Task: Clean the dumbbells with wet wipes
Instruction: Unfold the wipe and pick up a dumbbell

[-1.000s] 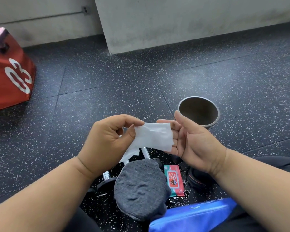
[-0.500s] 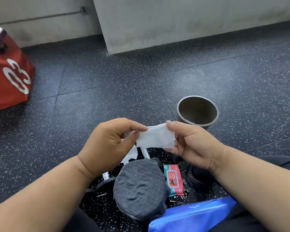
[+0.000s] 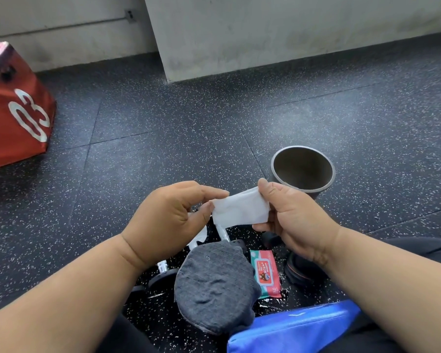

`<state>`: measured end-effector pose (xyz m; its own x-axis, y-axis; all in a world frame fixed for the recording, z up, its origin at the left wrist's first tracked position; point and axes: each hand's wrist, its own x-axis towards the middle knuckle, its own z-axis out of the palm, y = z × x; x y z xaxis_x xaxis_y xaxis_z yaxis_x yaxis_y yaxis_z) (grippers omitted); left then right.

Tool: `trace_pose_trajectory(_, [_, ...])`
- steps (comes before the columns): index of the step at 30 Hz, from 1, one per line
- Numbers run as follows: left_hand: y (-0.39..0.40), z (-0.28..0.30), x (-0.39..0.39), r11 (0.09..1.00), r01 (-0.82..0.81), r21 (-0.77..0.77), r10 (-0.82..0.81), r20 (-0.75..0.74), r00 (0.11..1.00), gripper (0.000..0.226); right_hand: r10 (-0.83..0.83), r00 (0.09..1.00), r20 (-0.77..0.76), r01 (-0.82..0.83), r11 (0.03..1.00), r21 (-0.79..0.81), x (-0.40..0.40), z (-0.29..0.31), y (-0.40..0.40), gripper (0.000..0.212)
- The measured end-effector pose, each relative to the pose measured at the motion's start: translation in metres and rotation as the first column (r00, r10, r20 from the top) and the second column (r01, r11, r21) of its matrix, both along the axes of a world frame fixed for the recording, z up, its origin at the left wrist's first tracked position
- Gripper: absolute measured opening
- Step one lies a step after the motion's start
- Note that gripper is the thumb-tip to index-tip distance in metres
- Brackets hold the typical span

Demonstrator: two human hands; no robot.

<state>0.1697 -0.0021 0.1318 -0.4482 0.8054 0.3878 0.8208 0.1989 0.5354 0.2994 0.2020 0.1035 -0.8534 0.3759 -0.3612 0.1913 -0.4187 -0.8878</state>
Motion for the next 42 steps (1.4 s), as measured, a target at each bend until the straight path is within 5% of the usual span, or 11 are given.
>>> trace_pose_trajectory(7, [0.003,0.0,0.005,0.999,-0.04,0.016,0.042,-0.093,0.995,0.034,-0.056,0.998,0.002,0.056,0.998,-0.015,0.0,0.001,-0.007,0.043])
trace_pose_trajectory(12, [0.005,-0.007,0.004,0.991,-0.127,0.046,0.115,0.206,0.972,0.041,0.071,0.996,-0.054,-0.075,0.995,-0.073,0.004,0.007,-0.003,0.043])
trace_pose_trajectory(15, [0.005,-0.006,0.001,0.979,-0.201,0.013,0.174,0.448,0.877,0.041,0.089,0.993,-0.073,-0.095,0.993,-0.076,0.004,0.006,-0.002,0.042])
trace_pose_trajectory(18, [0.007,-0.008,0.002,0.968,-0.219,-0.121,0.231,0.771,0.594,0.041,0.077,0.994,-0.078,-0.085,0.991,-0.103,0.004,0.004,-0.001,0.039])
trace_pose_trajectory(21, [0.009,-0.016,0.004,0.975,-0.119,-0.186,0.189,0.982,0.011,0.053,0.077,0.992,-0.099,-0.093,0.981,-0.169,0.005,0.005,-0.001,0.038])
trace_pose_trajectory(22, [0.009,-0.017,0.005,0.977,-0.078,-0.196,0.187,0.976,-0.114,0.051,0.076,0.991,-0.108,-0.097,0.975,-0.2,0.005,0.006,0.0,0.035])
trace_pose_trajectory(25, [0.012,-0.023,0.008,0.985,0.005,-0.175,0.17,0.95,-0.263,0.068,0.065,0.992,-0.109,-0.093,0.958,-0.271,0.006,0.01,0.001,0.029])
trace_pose_trajectory(30, [0.017,-0.026,0.017,0.996,0.076,-0.048,0.068,0.956,-0.286,0.079,0.065,0.991,-0.115,-0.098,0.945,-0.312,0.009,0.011,0.002,0.029])
trace_pose_trajectory(42, [0.023,-0.027,0.021,0.99,-0.135,0.052,-0.039,0.995,0.096,0.019,-0.04,0.998,-0.049,0.032,0.989,-0.145,0.002,0.001,0.005,0.018])
